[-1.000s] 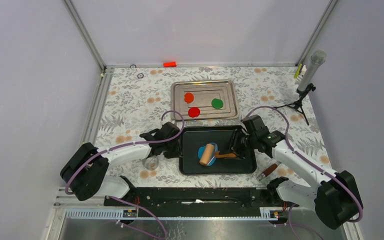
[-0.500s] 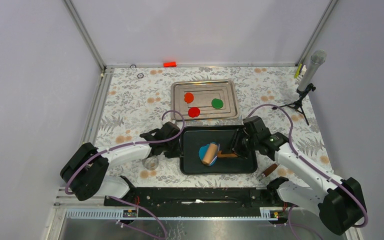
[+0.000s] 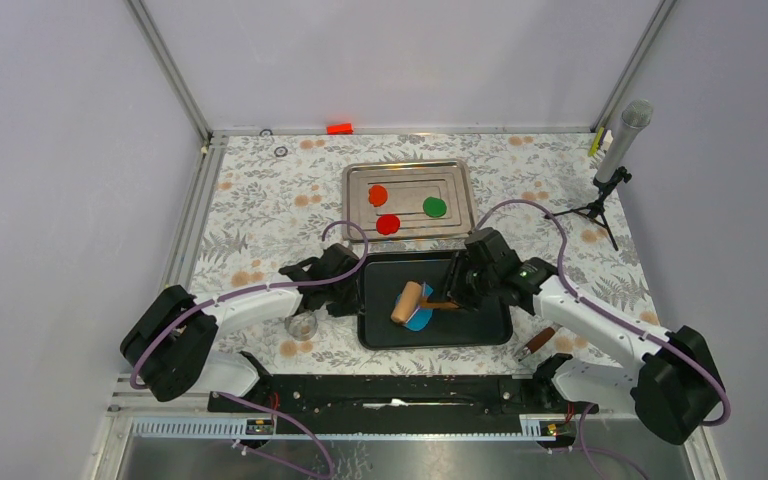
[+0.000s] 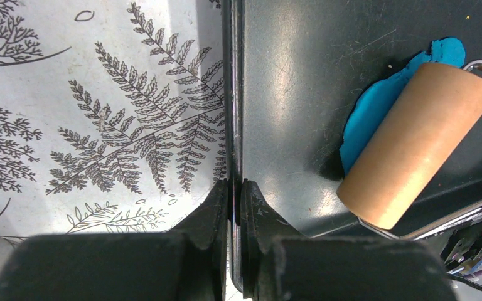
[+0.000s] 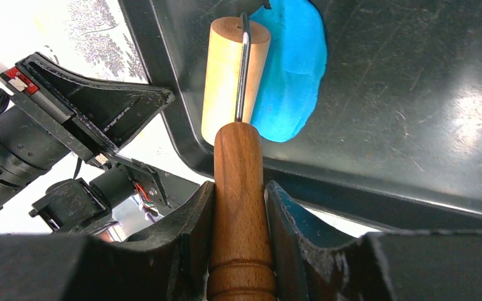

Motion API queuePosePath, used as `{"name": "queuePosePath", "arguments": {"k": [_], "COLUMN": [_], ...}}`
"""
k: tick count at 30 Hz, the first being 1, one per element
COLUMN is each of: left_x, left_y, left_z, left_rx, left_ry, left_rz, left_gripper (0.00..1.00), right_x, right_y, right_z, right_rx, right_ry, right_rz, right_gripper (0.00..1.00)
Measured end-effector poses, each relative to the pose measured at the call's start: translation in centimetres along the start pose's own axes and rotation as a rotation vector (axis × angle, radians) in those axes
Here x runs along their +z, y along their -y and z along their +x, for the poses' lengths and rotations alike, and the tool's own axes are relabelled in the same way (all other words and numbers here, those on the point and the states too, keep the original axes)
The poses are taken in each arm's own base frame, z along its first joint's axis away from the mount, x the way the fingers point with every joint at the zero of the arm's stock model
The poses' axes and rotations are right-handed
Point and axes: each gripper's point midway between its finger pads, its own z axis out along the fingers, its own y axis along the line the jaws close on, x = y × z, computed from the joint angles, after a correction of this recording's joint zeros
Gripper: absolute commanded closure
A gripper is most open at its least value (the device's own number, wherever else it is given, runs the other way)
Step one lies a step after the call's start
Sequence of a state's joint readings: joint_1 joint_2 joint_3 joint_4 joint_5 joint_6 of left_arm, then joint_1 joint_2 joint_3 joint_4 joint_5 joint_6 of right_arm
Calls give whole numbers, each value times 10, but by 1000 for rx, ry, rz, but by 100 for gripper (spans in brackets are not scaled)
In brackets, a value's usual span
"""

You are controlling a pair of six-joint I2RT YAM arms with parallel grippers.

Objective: Roll out the dumpling wrappers from the dough
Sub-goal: Flatten out the dough on the work surface.

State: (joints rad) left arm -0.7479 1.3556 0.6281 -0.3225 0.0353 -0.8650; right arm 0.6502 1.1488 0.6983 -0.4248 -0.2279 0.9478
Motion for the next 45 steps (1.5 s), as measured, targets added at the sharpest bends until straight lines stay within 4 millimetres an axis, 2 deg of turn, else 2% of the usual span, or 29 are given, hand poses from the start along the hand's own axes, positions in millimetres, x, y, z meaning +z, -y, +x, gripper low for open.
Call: {"name": "queuePosePath", "arguments": {"k": [5, 12, 16, 32, 45], "left_x": [0, 0, 0, 0, 0], "left_y": [0, 4, 4, 1, 1], "left_z": [0, 0, 0, -1, -1], "left_rx": [0, -3, -3, -5, -4], "left_ry": [1, 0, -3, 6, 6], "left_rz": [0, 16, 17, 3, 3], "left_gripper": [100, 100, 100, 100, 100], "right_x": [0, -11, -15, -5, -6], "right_y": [-4, 7, 7, -1, -7], "right_z": [-5, -7, -10, -19, -24], "right_rx": [-26, -66, -97, -152, -240], "right_ry": [47, 91, 96, 102, 165], "right_rz": [1, 47, 66, 53, 36], "right_gripper": [100, 100, 100, 100, 100]}}
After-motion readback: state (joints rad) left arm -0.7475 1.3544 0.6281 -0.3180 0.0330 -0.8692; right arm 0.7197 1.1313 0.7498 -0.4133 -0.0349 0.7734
